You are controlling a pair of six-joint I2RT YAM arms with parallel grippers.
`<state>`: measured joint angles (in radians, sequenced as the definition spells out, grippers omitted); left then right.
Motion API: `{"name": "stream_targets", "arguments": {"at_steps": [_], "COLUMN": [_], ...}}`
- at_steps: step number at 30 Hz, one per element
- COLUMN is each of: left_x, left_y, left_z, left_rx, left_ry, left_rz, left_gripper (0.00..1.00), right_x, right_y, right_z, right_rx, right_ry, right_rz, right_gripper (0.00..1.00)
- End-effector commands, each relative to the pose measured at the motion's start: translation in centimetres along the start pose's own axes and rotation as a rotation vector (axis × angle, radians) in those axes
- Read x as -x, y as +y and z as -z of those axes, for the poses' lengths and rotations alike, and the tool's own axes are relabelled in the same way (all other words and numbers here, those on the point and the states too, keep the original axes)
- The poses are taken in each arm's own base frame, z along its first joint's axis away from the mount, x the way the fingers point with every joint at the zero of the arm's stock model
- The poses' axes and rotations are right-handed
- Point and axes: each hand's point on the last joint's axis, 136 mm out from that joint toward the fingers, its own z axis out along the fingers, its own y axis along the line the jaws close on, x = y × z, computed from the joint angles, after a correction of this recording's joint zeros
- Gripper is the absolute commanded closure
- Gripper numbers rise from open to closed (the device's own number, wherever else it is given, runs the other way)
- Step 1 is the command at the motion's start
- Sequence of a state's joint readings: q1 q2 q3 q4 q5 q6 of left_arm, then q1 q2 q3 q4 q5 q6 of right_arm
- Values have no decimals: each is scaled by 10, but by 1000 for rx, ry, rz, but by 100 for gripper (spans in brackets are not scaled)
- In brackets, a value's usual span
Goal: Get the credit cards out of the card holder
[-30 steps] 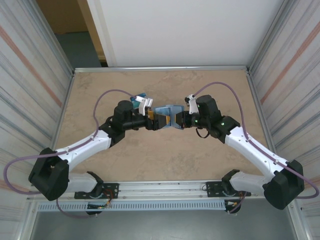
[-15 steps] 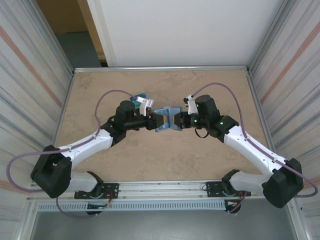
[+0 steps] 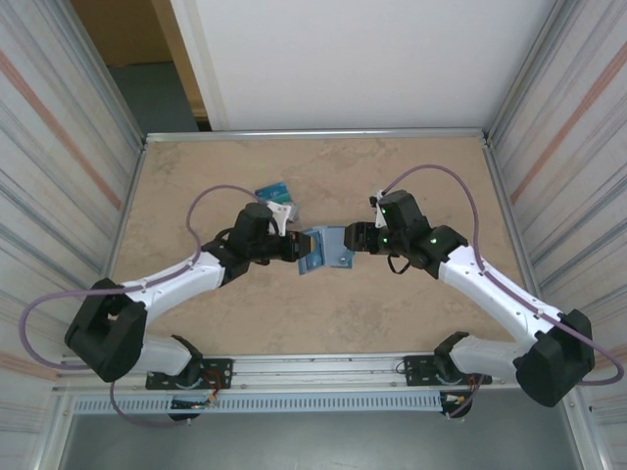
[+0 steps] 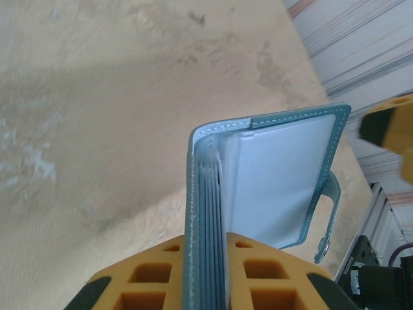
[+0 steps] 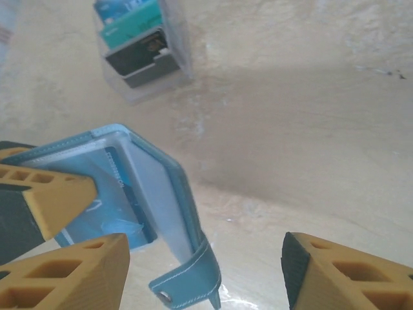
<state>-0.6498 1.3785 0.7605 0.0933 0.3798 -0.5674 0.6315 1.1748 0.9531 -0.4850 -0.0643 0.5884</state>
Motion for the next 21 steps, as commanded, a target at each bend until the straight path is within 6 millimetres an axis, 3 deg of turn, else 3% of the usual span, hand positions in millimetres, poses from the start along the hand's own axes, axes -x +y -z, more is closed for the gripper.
{"name": "stream_targets", "arguments": {"at_steps": [1,5,9,13,21], "left_x": [-20,-30,-32,-35,-37], "left_y": [10,16,22,26,41], "left_z": [-12,-20,-22,-26,-33], "left_rx": [22,36,53,43,15], "left_ry": [63,86,95,116,138], "left_rz": [105,160,186,223,293], "left_gripper": [100,100,100,100,100], "right_x": [-1,-13,-27,-43,-69], "right_y": [3,25,40,44,43], "right_z": [-5,-22,-49,-76,-109], "right_rx": [-72,-42,12,29,-6], "right_ry": [7,57,136,222,356], "right_rz": [-3,16,-37,-82,-91], "right_gripper": [38,45,68,81,90]}}
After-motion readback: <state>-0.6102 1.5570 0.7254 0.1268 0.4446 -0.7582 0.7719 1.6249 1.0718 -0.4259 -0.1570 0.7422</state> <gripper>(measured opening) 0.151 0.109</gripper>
